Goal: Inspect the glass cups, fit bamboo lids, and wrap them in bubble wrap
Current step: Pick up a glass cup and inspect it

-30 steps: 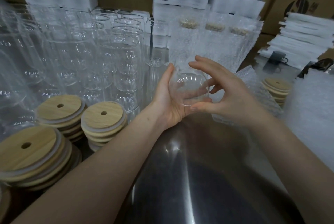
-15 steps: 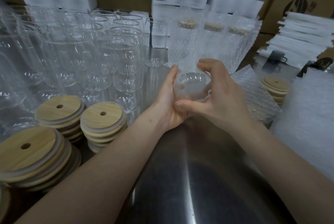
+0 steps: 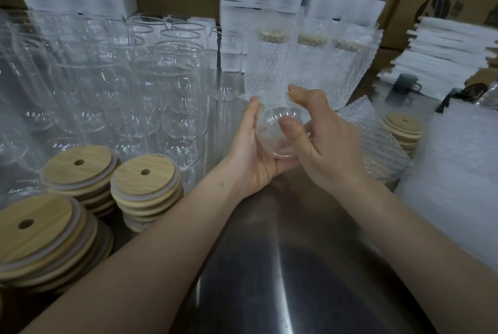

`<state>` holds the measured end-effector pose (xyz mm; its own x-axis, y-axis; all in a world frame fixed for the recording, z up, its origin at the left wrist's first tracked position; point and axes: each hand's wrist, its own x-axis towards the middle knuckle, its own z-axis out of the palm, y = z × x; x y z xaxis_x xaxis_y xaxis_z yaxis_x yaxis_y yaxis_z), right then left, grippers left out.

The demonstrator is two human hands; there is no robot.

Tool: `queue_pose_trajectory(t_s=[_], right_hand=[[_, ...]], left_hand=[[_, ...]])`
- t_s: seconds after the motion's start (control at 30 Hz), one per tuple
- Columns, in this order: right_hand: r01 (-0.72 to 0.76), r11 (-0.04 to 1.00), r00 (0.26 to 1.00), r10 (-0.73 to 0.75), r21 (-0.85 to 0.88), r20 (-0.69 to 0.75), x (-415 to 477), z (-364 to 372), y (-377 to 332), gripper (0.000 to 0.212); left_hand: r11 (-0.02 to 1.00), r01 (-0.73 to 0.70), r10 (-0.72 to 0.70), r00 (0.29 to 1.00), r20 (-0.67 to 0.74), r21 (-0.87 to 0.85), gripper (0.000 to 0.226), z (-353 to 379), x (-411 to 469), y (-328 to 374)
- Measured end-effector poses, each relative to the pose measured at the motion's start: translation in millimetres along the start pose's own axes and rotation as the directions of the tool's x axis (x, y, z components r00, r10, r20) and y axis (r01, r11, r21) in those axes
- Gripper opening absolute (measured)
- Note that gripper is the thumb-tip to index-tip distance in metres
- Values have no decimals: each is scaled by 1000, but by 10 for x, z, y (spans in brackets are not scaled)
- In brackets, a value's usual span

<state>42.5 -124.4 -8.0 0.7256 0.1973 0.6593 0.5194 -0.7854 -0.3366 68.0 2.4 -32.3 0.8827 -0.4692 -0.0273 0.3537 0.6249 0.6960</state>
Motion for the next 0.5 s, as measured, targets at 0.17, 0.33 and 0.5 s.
queue_pose_trajectory(t_s=[0.17,0.33,0.5], right_hand=[[115,993,987,-118,-33,-113,-6,10,38,71],[185,982,964,-176,30,-200,-12,60,134,54],[161,951,976,-113,264,-186,-2,77,232,39]], left_hand=[[998,-38,37,999,26,48,82,-16,31,-25],[994,-49,45,998,51,94,83,-42,34,-29],[986,-66,67,998,-1,155,79,-42,5,7]])
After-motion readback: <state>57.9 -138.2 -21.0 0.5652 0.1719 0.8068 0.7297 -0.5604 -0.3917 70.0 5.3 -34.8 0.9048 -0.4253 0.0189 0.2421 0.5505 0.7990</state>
